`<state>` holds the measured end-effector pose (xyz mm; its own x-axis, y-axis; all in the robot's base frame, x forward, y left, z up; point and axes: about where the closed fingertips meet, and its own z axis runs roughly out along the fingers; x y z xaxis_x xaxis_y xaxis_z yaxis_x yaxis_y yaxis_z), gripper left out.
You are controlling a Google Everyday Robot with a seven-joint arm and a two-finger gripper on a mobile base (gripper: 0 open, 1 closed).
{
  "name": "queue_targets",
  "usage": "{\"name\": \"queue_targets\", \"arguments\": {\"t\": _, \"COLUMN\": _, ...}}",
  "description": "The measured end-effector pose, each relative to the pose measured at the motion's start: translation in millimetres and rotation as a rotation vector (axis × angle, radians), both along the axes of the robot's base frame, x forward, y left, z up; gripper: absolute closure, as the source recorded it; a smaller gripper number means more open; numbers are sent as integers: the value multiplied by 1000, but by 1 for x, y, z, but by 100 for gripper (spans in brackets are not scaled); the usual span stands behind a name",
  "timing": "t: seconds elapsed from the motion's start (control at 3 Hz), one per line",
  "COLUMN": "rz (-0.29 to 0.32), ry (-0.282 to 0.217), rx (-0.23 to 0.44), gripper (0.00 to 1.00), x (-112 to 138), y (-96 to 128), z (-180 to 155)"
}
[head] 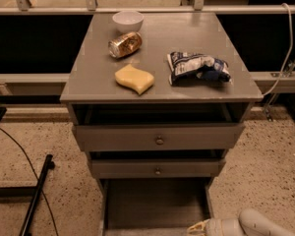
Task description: Open bottom drawer
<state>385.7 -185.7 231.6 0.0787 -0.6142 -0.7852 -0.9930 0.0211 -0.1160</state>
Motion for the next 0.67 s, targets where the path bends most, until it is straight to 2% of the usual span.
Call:
{"name": "queue_targets", "arguments": {"t": 0.33, "rz": -134, "ry": -83, "rx": 36, "gripper": 100, "x": 2, "y": -41, "z": 34}}
{"name": "queue_targets", "arguments": {"t": 0.67, "rz": -221, "ry": -87, "rx": -8, "gripper": 82, "x": 9, "y": -79, "z": 54}}
